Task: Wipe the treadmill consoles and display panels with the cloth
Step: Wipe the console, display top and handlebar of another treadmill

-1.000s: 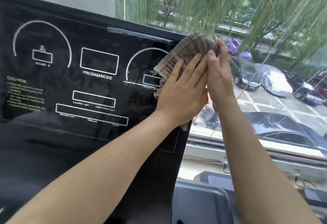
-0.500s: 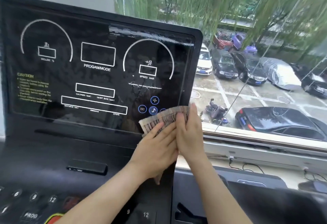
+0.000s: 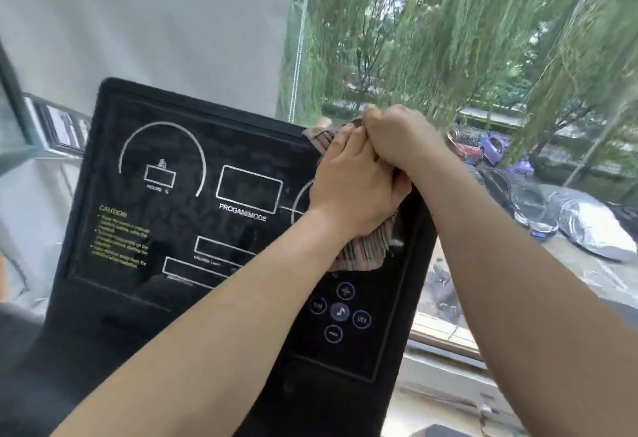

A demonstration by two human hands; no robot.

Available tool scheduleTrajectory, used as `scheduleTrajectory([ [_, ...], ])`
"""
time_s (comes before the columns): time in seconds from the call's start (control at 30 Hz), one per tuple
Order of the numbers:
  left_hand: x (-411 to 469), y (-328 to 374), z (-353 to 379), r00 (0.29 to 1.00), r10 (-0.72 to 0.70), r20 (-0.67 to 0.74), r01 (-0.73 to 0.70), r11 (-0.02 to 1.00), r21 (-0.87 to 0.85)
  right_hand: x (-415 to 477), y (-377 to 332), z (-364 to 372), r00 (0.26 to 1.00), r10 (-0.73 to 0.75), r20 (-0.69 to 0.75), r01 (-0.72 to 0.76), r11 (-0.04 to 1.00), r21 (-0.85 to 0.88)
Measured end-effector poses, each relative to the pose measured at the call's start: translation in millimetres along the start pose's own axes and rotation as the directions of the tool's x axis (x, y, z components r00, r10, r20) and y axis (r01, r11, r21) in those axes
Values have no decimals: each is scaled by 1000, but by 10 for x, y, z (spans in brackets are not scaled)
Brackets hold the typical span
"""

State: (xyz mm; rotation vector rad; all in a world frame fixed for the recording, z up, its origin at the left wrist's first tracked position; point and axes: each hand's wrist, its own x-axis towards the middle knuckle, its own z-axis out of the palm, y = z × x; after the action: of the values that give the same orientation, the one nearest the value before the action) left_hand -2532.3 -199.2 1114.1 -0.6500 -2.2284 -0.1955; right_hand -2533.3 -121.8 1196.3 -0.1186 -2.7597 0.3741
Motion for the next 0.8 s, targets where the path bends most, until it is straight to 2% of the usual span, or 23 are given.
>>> scheduleTrajectory([
  [0.03,-6,-230,-5,999,-27,-22,27,1000,0,108,-220,67,997,-49,59,50,998,-27],
  [0.1,-36,-573,-23,995,-62,-82,60,998,-20,203,-512,183,988,-127,86,132,990,-50],
  [0.27,-242,-1774,-98,981,-179,-73,182,983,39,439,-1630,694,943,-328,-60,333,937,108],
  [0.37,-329,-2336,-76,969,-223,-109,227,974,17,563,-2080,914,932,-314,-180,349,912,215],
  [0.4,-361,-2539,-76,958,-250,-143,253,968,2,604,-2209,1001,923,-336,-190,371,906,202],
  [0.43,-384,-2732,-85,942,-285,-177,286,958,-18,647,-2330,1087,909,-387,-157,409,900,151],
  [0.5,-422,-3018,-103,903,-372,-216,361,928,-88,719,-2506,1191,881,-473,1,472,879,66],
  [0.57,-430,-3131,-95,880,-426,-210,403,904,-145,779,-2607,1196,882,-461,104,453,887,88],
  [0.63,-459,-3151,-84,849,-496,-183,466,865,-187,777,-2615,1230,885,-464,24,464,886,20],
  [0.7,-535,-3163,-69,807,-579,-118,542,805,-241,691,-2593,1298,858,-507,-83,491,857,-158],
  [0.8,-849,-3117,-104,735,-677,-44,630,705,-324,504,-2589,1464,820,-560,-122,497,800,-336],
])
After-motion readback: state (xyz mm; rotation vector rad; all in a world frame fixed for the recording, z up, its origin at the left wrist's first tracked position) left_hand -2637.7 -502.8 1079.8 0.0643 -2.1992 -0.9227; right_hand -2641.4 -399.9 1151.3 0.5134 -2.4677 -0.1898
